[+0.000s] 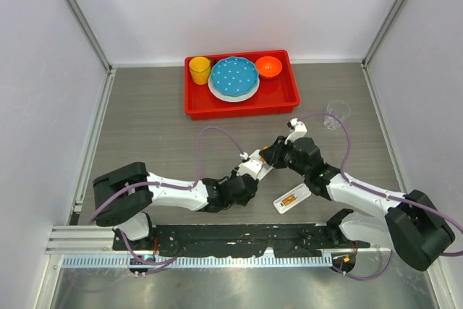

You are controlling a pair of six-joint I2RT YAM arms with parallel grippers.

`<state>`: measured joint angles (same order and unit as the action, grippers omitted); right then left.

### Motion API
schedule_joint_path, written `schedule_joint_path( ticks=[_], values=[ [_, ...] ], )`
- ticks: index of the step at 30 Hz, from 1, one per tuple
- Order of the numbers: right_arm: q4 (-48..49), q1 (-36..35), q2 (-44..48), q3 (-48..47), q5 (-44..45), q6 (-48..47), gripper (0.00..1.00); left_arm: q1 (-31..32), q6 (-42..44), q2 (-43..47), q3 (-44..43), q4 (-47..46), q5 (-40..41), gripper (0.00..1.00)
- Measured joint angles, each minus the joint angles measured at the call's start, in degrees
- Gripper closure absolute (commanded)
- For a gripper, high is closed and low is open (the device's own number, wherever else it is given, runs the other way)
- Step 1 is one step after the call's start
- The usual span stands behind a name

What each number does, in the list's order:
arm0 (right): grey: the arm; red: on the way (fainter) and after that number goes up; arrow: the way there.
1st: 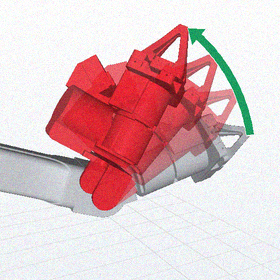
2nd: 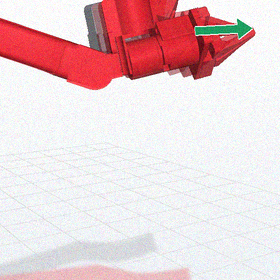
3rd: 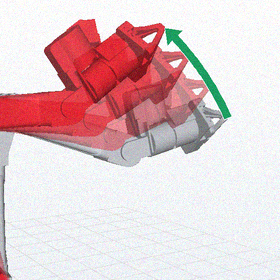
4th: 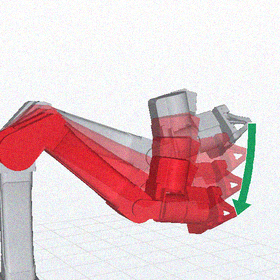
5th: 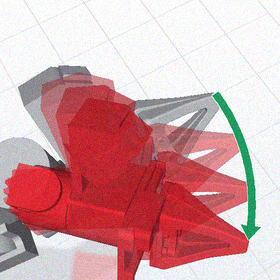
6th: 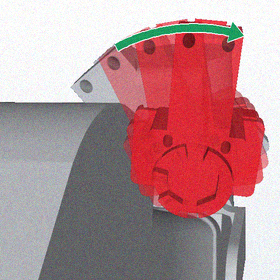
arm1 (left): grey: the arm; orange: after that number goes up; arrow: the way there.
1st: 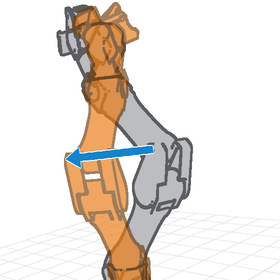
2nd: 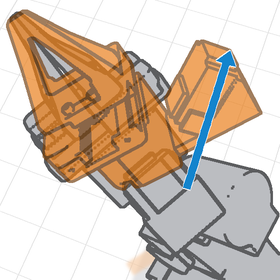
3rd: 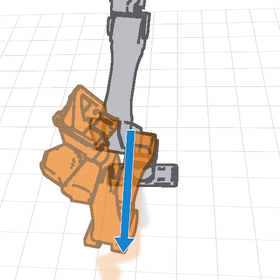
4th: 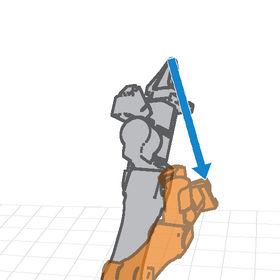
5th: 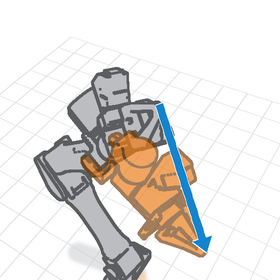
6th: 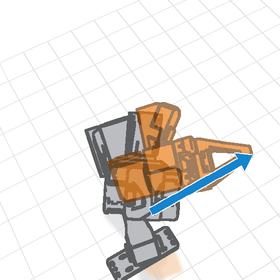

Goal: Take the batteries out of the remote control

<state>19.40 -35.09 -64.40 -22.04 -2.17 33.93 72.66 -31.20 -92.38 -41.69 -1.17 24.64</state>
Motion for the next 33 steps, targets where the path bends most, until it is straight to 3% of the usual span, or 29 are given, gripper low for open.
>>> schedule_joint_path(
  ticks=[13, 18, 33],
  values=[
    [2.1, -1.5, 1.0, 1.7, 2.1, -0.3, 0.99, 0.0, -0.1, 0.1, 0.2, -0.3, 0.0, 0.89],
    [3.6, -1.7, 0.2, 1.9, 2.3, 0.0, 0.99, 0.0, -0.1, 0.1, 0.2, -0.3, 0.0, 1.0],
    [2.3, -1.4, 3.5, 2.9, 1.4, 4.6, 0.99, 0.0, -0.1, 0.1, 0.3, -0.4, 0.0, 1.0]
  ],
)
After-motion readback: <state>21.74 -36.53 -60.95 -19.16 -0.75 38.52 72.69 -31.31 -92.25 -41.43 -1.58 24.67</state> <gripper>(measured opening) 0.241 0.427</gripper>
